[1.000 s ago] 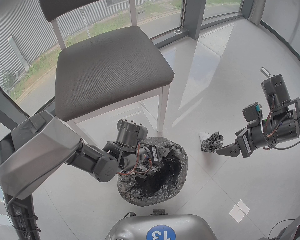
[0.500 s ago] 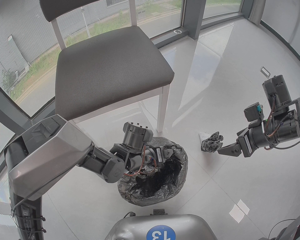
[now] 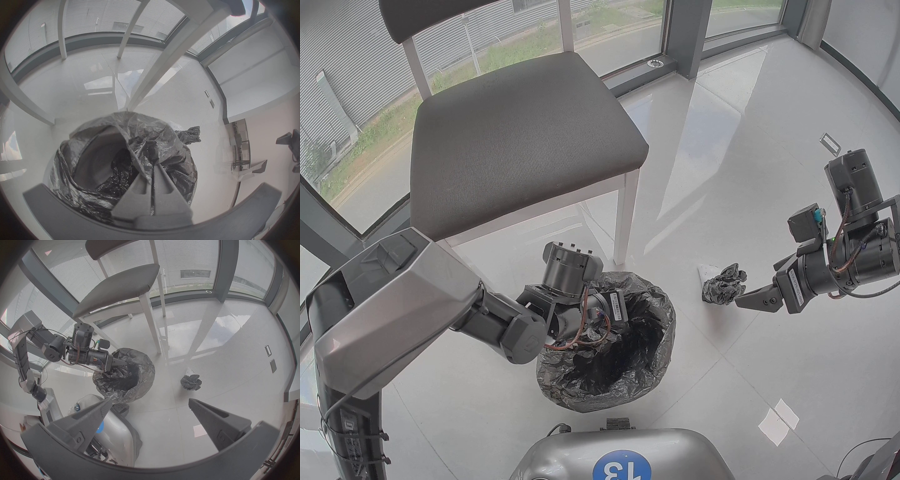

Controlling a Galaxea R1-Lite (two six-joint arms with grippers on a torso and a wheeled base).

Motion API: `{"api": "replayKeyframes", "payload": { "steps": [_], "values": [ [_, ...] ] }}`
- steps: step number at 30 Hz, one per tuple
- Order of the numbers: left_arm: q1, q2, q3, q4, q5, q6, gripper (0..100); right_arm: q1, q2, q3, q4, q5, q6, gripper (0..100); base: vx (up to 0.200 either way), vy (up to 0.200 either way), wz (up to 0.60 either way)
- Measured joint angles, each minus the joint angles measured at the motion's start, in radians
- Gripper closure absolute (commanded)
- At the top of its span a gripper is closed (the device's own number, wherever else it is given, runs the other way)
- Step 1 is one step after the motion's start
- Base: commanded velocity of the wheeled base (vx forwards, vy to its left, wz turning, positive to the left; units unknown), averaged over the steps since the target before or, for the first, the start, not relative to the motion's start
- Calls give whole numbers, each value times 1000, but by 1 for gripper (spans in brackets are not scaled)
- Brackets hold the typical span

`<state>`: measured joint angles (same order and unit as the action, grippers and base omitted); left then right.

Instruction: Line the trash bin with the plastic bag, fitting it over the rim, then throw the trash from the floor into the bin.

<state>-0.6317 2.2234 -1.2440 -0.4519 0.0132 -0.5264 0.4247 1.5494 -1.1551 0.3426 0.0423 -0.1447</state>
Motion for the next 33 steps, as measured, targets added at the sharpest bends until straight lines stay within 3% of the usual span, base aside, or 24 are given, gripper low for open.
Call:
{"api": "replayKeyframes", "payload": {
  "steps": [19, 33],
  "values": [
    [109, -79, 6, 1, 0, 14, 100, 0, 1, 1, 2, 0, 0, 0, 0, 0, 0],
    [120, -126, 16, 5, 4, 0, 100, 0, 0, 3, 3, 0, -2, 0, 0, 0, 0]
  ]
}}
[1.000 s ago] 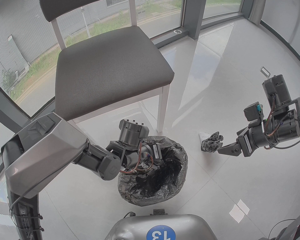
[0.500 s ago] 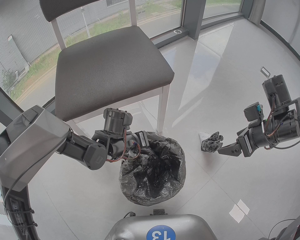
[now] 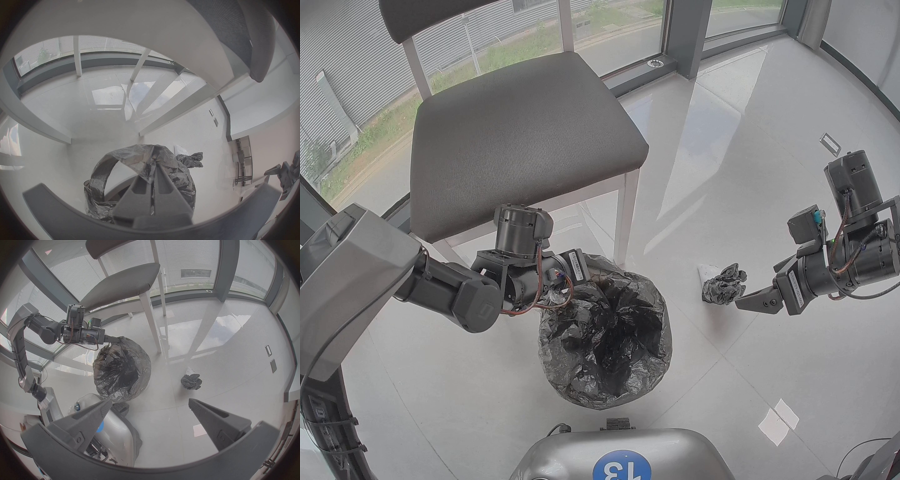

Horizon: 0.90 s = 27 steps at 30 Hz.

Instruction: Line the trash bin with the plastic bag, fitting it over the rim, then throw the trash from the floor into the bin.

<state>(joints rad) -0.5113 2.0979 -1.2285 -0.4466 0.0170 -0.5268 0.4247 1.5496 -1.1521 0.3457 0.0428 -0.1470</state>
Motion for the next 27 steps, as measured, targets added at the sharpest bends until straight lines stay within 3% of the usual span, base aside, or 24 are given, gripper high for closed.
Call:
{"api": "replayKeyframes", "payload": {
  "steps": [9, 10, 21, 27],
  "values": [
    [0, -21, 117, -9, 0, 1, 100, 0, 0, 0, 1, 0, -10, 0, 0, 0, 0],
    [0, -22, 127, -13, -1, 2, 0, 0, 1, 1, 1, 0, -10, 0, 0, 0, 0],
    [31, -31, 147, -16, 0, 5, 0, 0, 1, 7, 0, 0, -11, 0, 0, 0, 0],
    [54, -61, 130, -82, -2, 2, 0, 0, 0, 7, 0, 0, -10, 0, 0, 0, 0]
  ]
}}
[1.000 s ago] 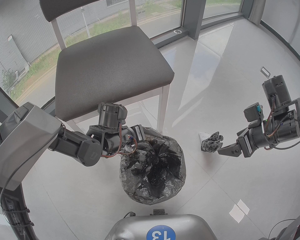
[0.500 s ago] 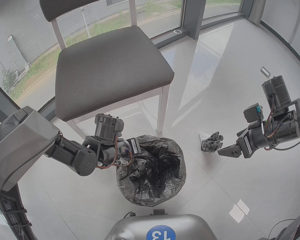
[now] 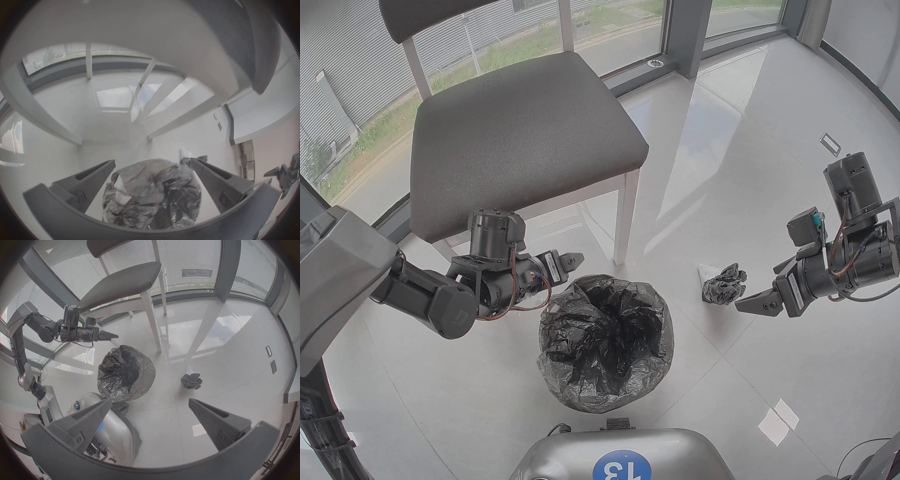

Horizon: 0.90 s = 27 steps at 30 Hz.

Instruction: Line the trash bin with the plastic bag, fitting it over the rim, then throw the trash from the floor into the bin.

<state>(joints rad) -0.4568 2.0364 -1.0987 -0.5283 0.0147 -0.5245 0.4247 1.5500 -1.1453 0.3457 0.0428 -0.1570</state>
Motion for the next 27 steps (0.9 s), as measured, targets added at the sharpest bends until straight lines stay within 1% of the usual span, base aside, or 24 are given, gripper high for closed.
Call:
{"api": "replayKeyframes", "payload": {
  "steps": [2, 4, 8, 12, 15, 20, 27],
  "values": [
    [-7, -14, -7, -17, -6, 0, 0, 0, 0, 0, -1, 0, 0, 0, 0, 0, 0],
    [-31, -23, -14, -18, -9, 0, 0, 0, 0, -1, -1, 0, 0, 0, 0, 0, 0],
    [-116, -30, -25, -20, -15, -9, 0, 0, 0, -1, -1, 0, 0, 0, 0, 0, 0],
    [-216, -13, -31, -21, -15, -37, 0, 1, 0, 2, -1, 0, 0, 0, 0, 0, 0],
    [-261, 24, -41, -23, -15, -47, 0, 1, -4, 10, 0, 0, 0, 0, 0, 0, 0],
    [-289, 105, -60, -24, -13, -43, 0, 1, -17, 27, 0, -1, 0, 0, 0, 0, 0],
    [-286, 183, -71, -23, -8, -21, 0, -6, -33, 40, -2, -1, -1, 0, 0, 0, 0]
  ]
}}
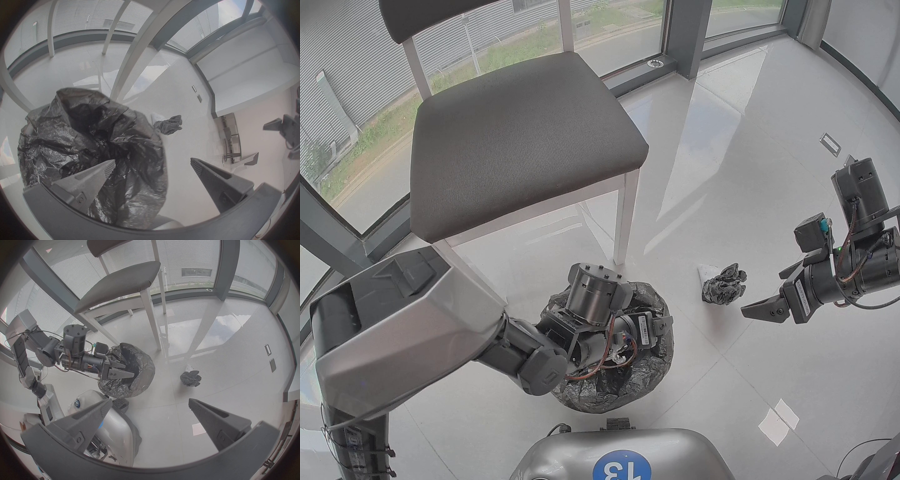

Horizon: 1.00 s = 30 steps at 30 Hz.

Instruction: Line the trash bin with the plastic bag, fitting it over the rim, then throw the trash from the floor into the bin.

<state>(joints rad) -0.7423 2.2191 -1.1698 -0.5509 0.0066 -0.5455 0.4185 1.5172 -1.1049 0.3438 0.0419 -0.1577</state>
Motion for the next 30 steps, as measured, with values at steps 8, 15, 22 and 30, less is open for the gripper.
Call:
{"api": "replayKeyframes", "payload": {
  "steps": [8, 15, 22, 30],
  "values": [
    [89, 35, 4, 13, 2, 96, 0, -11, -3, 2, -2, -1, 0, 0, 0, 0, 0],
    [156, 41, 2, 9, 2, 113, 0, -24, -3, 6, -2, -1, 0, 0, 0, 0, 0],
    [130, 14, 0, -1, -2, 42, 0, -32, -3, 7, -1, 0, 0, 0, 0, 0, 0],
    [-7, -27, -84, -51, -14, -57, 0, -40, 0, 11, 1, 0, 1, 0, 0, 0, 0]
  ]
}}
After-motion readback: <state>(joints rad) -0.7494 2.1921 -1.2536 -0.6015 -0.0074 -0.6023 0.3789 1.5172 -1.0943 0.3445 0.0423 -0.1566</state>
